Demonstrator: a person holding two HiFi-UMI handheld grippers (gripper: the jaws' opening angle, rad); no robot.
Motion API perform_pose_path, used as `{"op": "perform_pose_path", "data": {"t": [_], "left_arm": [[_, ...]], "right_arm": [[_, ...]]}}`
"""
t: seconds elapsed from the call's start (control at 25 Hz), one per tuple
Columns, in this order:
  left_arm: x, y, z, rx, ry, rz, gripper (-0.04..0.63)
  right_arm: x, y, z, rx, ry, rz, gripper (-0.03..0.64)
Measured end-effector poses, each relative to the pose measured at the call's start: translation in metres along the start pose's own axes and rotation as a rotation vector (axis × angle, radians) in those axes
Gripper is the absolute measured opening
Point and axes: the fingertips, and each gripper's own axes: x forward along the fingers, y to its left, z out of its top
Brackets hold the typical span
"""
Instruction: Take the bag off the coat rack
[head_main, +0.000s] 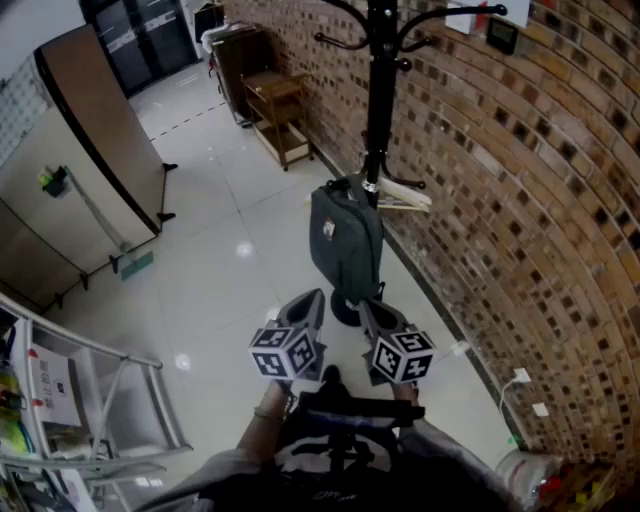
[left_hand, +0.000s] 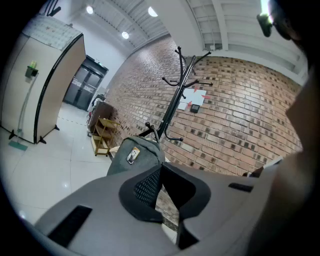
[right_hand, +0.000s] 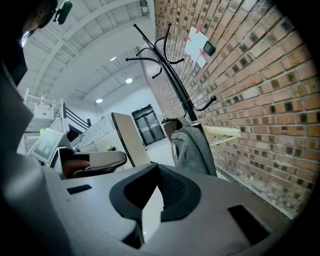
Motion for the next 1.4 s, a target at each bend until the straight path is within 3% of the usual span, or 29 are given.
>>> {"op": "perform_pose_path", "data": {"t": [0.52, 0.92, 1.12, 1.4], "left_arm": [[0.091, 0.04, 0.047, 0.022, 0.04, -0.086, 0.008], [0.132, 0.077, 0.065, 0.006, 0.049, -0.081, 0.008], [0.14, 0.087, 0.064, -0.019, 0.053, -0.066, 0.008], [0.151, 0.087, 0.062, -0.058, 0.029, -0.009, 0.008]], "right_arm": [[0.091, -0.037, 0.077, -0.015, -0.053, 0.038, -0.009], [0.142, -0.064, 0.126, -0.15, -0.074, 0.013, 0.014], [0.154, -0.076, 0.14, -0.226, -0.064, 0.001, 0.097], [0.167, -0.085, 0.156, -0.295, 0.018, 0.163, 0.183]]}}
